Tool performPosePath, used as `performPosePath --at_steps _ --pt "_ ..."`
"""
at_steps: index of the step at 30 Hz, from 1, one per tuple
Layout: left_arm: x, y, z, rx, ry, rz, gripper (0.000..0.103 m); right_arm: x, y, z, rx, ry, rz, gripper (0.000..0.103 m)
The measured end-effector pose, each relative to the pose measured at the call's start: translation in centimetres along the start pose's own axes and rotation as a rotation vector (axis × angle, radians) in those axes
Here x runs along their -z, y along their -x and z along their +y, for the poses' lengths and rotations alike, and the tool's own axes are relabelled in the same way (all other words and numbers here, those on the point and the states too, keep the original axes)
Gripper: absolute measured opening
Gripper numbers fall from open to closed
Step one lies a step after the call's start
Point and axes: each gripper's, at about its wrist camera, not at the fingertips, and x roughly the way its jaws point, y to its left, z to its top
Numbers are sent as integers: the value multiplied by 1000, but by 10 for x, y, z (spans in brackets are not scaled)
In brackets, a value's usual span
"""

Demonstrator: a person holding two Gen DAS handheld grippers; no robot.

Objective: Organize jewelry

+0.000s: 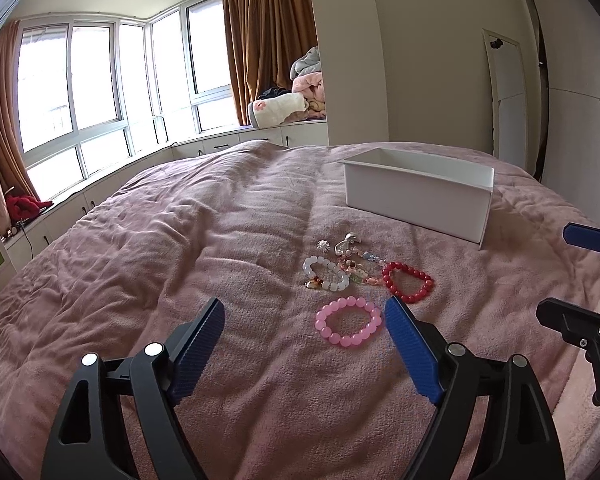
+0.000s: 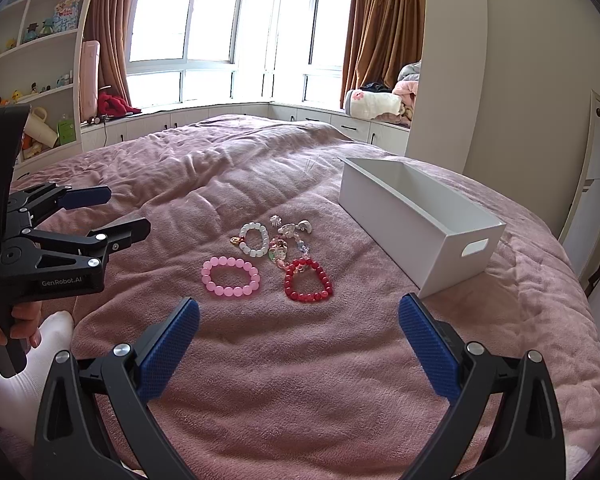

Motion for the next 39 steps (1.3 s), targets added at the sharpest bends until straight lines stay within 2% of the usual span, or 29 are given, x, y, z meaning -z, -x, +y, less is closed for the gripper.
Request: performPosePath --at_steps 7,21,28,34,39 --pt "0 0 0 -1 -3 2 92 0 0 0 -1 0 1 98" --pt "1 0 2 -4 -1 12 94 0 0 0 0 0 0 98" --pt "1 -3 2 5 1 20 94 -5 2 -3 -34 -20 -26 98" --pt "-3 -12 6 14 19 49 95 -14 -8 -6 -66 -40 -23 98" --pt "-13 -28 7 18 4 84 98 -25 -30 -7 -82 -35 15 98"
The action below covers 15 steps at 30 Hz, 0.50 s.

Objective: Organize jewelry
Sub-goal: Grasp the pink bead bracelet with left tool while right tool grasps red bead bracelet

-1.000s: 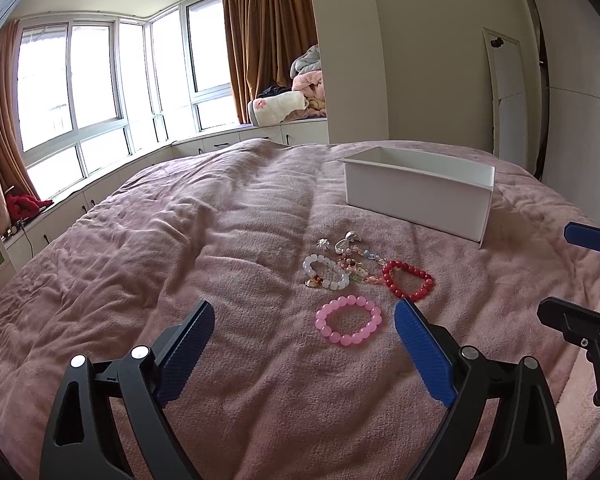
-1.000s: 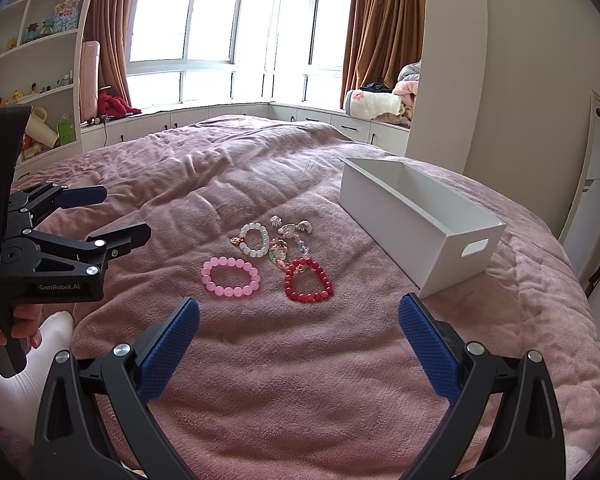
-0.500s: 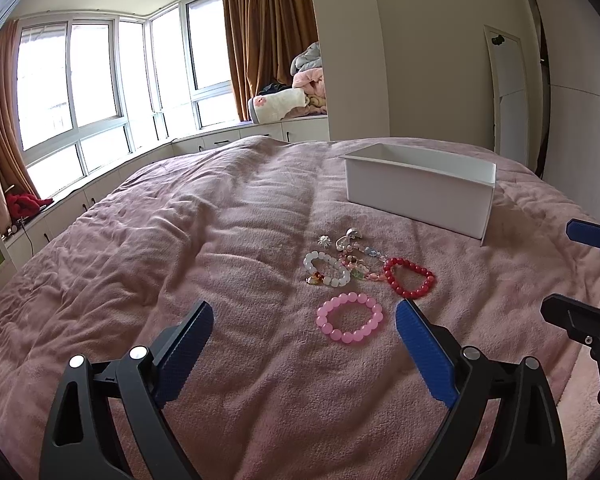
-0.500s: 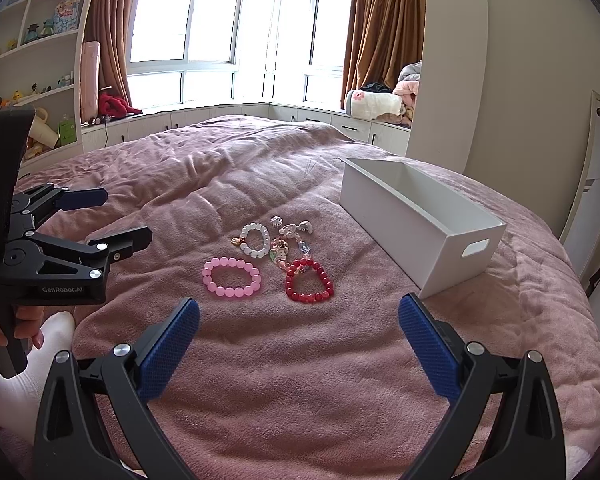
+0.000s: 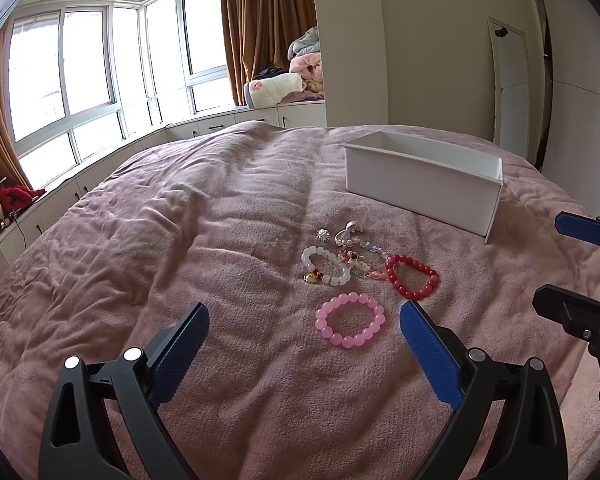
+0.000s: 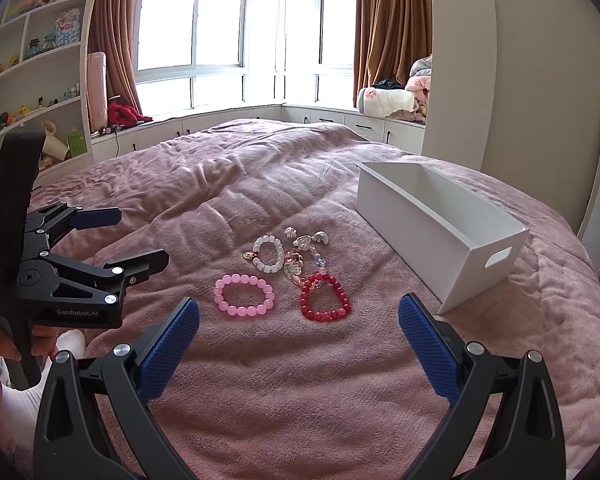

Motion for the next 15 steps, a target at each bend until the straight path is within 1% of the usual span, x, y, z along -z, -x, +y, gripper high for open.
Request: performPosePath --at_steps 2,5,8,10,12,15 --pt "-4 -7 -1 4 -12 8 98 -7 -12 -4 -6 -1 11 98" --pt "-6 -22 -2 2 -37 27 99 -17 -31 -10 21 24 26 98" --pt "-6 -42 0 -2 -29 61 99 -26 -54 -16 40 72 54 98" --pt "-5 -57 5 -2 -6 84 99 -30 -72 -24 29 86 90 93" --pt "-3 -74 10 -7 19 104 99 -33 -92 -33 29 88 136 83" --pt "1 -96 13 -8 45 128 99 -34 -120 -49 21 76 199 75"
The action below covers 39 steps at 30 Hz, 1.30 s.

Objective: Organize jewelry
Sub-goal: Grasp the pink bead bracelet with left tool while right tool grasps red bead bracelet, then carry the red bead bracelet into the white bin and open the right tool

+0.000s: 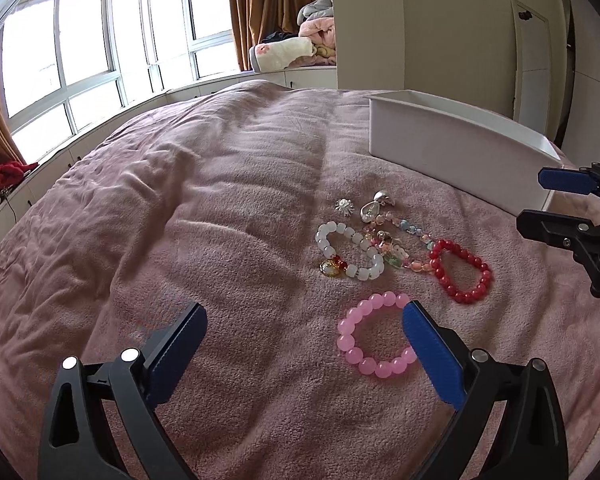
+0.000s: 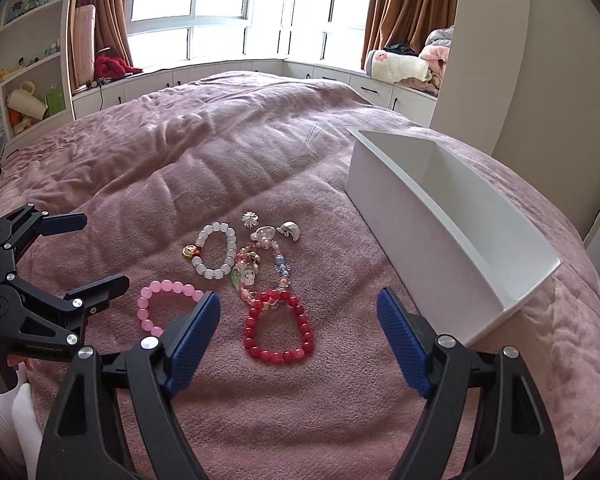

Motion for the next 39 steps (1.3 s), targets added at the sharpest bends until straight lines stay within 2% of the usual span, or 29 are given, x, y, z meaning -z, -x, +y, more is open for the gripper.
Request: performPosePath --at_steps 5,9,10,12,13,15,16,17,18,19,20,25,33,39 --pt "9 -29 -2 9 6 54 99 7 -44 -14 -15 15 114 63" --pt "17 -39 -6 37 -14 100 98 23 -72 -17 -65 -4 198 53" --pt "19 -40 -8 40 -28 105 95 26 -77 -17 -78 -8 208 52" --pt "22 -42 -12 56 -54 107 82 29 -85 -15 -102 -8 232 40" --pt "22 -43 -13 68 -61 109 76 30 -88 -14 -114 -7 240 39" --pt "22 -44 -15 76 -64 112 71 30 -91 -13 -146 -15 249 27" --pt "21 -45 -16 80 -65 115 65 30 -91 -13 -169 -31 254 24" --pt "21 -45 -17 78 -69 119 62 30 -91 -15 -193 -53 259 15" --pt "20 -45 -18 72 -77 123 54 31 -90 -17 -217 -75 262 10" --pt "18 -46 -18 72 -83 130 47 31 -88 -18 -229 -87 260 10" --pt "17 -46 -16 77 -81 136 40 32 -86 -18 -233 -87 252 10" --pt "5 -45 -1 114 -10 166 17 24 -67 -21 -272 -113 183 10" --pt "-48 -9 1 151 -35 147 17 -7 -31 -27 -299 -101 36 10" --pt "-105 35 -10 153 -121 130 17 -41 5 -45 -299 -125 -98 10"
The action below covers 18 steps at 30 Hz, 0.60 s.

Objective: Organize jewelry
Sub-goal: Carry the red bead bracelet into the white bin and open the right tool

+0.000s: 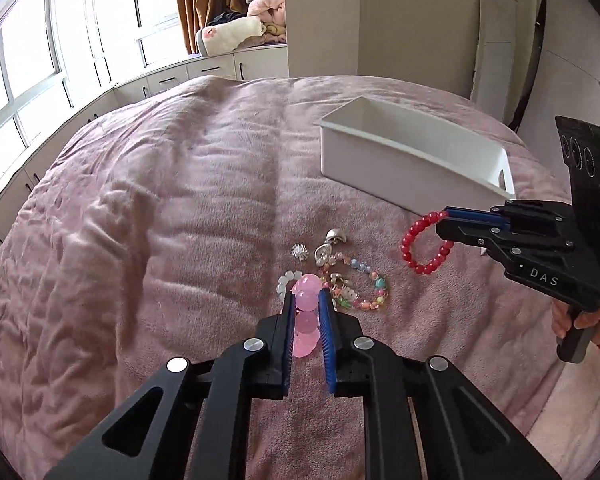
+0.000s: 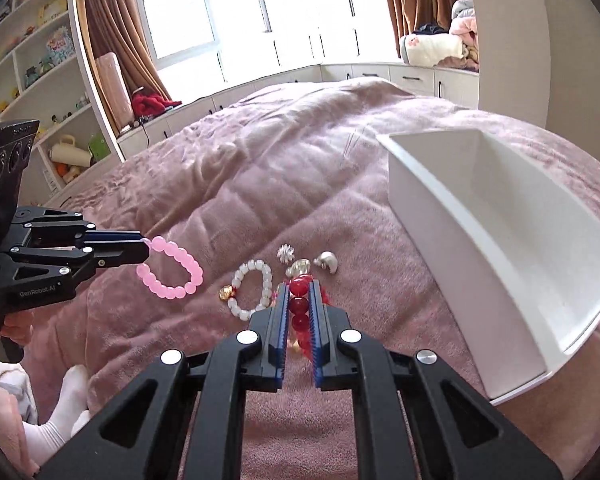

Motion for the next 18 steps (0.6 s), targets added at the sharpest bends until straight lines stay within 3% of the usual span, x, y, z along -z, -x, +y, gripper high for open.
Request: performPosePath --at_steps 6,9,15,18 --pt "-63 21 -16 -35 -89 15 17 -43 35 -23 31 -14 -107 10" --pt "-95 17 -25 -37 -76 -14 17 -62 46 -44 93 -16 -136 10" --pt "-148 -10 -55 9 -63 -85 17 -82 59 -89 196 -52 -168 10" --pt "-172 -30 -70 39 -58 -107 17 -78 62 -109 207 -79 -179 10"
